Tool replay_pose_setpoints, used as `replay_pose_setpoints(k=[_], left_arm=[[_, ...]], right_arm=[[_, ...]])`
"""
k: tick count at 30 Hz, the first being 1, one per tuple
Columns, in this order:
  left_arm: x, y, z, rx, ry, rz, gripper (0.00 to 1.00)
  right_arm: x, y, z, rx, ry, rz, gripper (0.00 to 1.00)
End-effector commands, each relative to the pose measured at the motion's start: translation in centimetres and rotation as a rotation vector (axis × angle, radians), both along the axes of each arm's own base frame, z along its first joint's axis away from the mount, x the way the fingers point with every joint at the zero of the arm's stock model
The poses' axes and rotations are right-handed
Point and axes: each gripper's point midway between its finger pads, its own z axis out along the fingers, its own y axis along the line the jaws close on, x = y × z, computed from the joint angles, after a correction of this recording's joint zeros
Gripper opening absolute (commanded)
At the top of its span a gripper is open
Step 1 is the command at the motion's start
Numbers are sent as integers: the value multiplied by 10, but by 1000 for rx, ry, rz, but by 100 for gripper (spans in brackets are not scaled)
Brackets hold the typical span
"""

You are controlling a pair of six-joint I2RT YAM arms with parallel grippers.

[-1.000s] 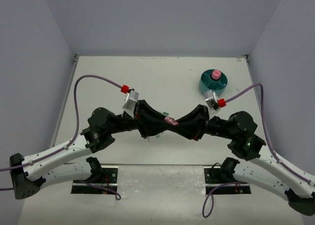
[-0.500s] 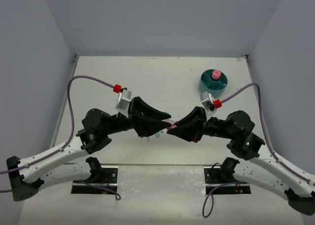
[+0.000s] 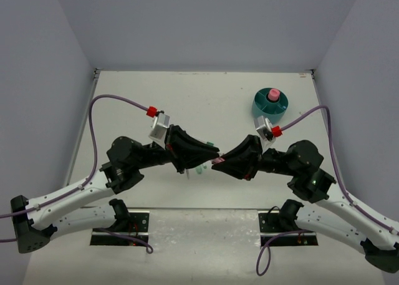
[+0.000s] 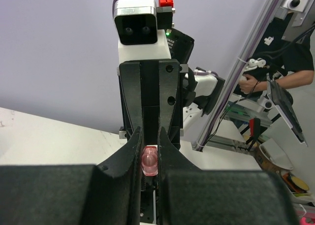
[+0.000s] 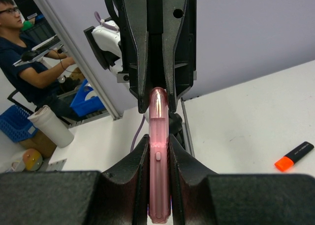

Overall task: Sort the stationery into containers
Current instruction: Close the pen cap on the pen.

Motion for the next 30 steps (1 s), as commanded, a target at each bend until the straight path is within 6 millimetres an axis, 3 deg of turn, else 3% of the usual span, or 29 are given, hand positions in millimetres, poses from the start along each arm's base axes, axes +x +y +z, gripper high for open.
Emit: replay_pose_setpoints(k=[1, 9, 13, 25, 30], left_arm=[[-1, -6, 4, 34, -36, -16, 0], [7, -28, -4, 193, -99, -45, 0], [7, -32, -5, 203, -104, -57, 0], [7, -27, -7, 196, -82, -41, 0], [8, -31, -31, 223, -35, -50, 0]], right_arm=[[1, 6, 6, -6, -12, 17, 0], [2, 29, -29, -184, 108, 112, 2], [3, 31, -35, -196, 125, 120, 0], [22, 21, -27, -156, 121, -37, 0], [24, 11, -3, -57, 68, -91, 0]])
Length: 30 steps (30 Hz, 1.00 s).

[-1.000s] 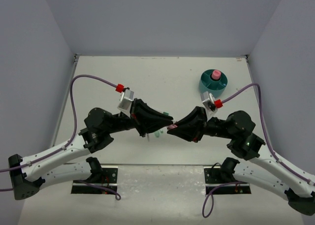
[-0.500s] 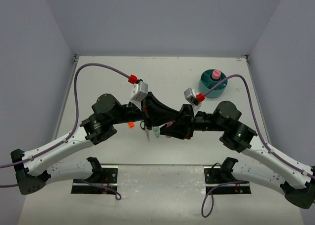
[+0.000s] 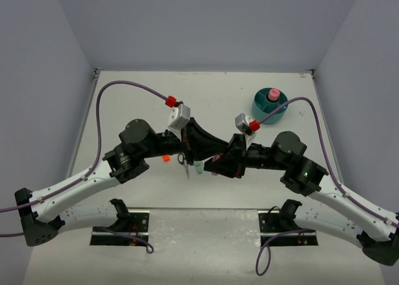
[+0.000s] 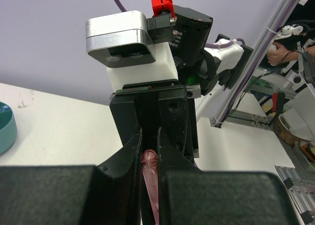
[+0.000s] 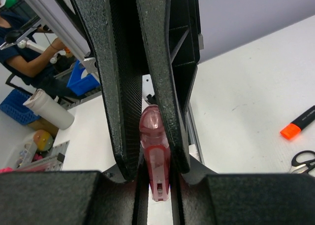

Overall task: Sort the stationery into containers
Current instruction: Close the pen cap on the pen.

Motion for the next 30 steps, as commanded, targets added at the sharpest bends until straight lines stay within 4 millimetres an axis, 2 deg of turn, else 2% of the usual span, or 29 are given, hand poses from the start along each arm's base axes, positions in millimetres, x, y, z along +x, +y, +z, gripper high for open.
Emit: replay_pose_setpoints(k=[1, 6, 8, 10, 14, 19, 23, 26, 28, 30], left_arm=[[-9, -8, -32, 51, 35, -55, 0], [-15, -9, -59, 70, 73, -94, 0], [-24, -8, -60, 54, 63, -139, 0], [-30, -5, -72, 63, 71, -168, 0], [-38, -5, -85, 79, 85, -214, 0], [-48, -7, -98, 99, 92, -270, 0], [-46, -8, -110, 124, 111, -254, 0], [-36, -6, -110, 131, 111, -180, 0], [-27, -4, -104, 127, 87, -119, 0], [-24, -2, -104, 156, 55, -100, 0]], right_arm=[[14, -10, 30, 111, -47, -117, 0], [14, -23, 54, 174, -86, -166, 0], [17, -27, 64, 190, -98, -199, 0], [18, -29, 73, 196, -113, -210, 0], [17, -26, 93, 205, -138, -194, 0], [20, -18, 101, 202, -139, -176, 0], [24, -10, 102, 186, -143, -166, 0], [24, -7, 95, 165, -151, -147, 1], [21, -1, 80, 132, -137, -109, 10], [20, 1, 64, 91, -108, -95, 24]])
